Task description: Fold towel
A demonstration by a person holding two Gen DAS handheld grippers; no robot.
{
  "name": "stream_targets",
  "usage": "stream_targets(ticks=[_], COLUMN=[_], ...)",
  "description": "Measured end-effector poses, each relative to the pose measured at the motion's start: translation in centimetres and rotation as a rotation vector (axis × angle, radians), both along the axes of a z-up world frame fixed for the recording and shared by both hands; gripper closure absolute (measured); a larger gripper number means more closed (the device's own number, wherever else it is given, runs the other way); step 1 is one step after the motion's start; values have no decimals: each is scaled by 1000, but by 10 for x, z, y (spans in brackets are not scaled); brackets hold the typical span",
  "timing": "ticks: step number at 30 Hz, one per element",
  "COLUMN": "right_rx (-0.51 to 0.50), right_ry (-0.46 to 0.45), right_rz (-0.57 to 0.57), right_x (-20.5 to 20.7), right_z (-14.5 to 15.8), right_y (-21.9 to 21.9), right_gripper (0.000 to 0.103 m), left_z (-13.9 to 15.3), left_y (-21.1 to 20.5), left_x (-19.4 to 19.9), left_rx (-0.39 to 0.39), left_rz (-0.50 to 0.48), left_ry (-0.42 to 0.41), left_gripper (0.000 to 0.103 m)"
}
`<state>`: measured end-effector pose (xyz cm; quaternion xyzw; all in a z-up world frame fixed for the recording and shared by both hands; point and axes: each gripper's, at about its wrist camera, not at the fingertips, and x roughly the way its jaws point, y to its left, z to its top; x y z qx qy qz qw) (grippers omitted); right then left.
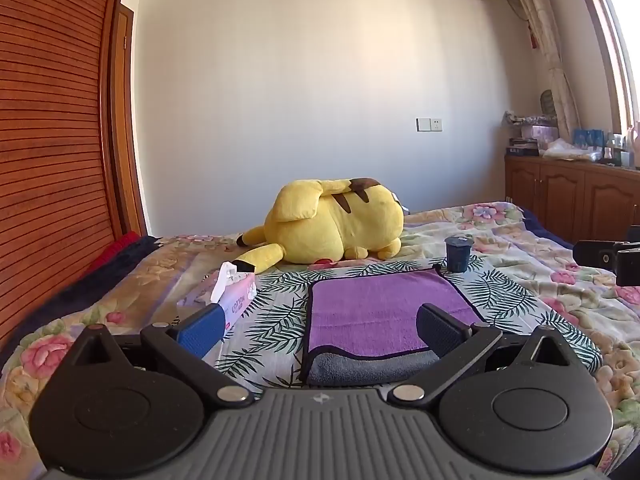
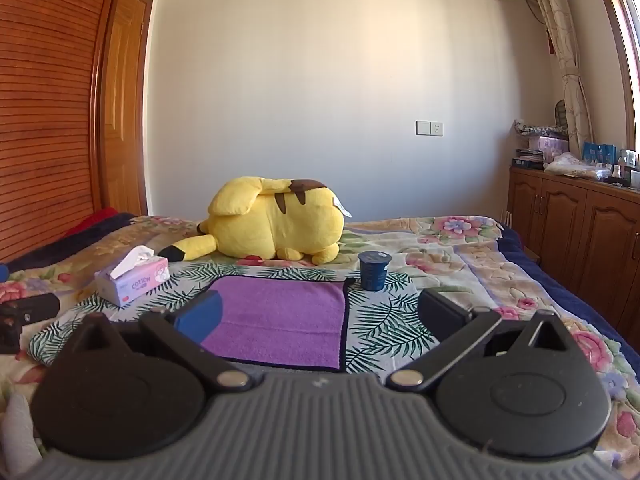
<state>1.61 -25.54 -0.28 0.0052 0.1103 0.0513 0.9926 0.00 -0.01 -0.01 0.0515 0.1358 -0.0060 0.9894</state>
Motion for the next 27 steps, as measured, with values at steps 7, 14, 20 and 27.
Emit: stream_targets(ticks=[7, 14, 20, 27], right_rx=[-1, -1, 0, 0], right_ry=[4, 3, 4, 4], right_rz=[1, 1, 0, 0], right_x=[0, 0, 0, 0], right_z=[-1, 0, 0, -1], right_y=[0, -1, 0, 0], right_gripper=[0, 0, 0, 0], left_z=[0, 0, 0, 0], left_y=[0, 0, 0, 0], left_x=[0, 0, 0, 0], left_rx=[-1, -1, -1, -2], left_rz=[0, 0, 0, 0], left_ry=[-3, -5, -6, -7], left_gripper=[16, 16, 16, 16])
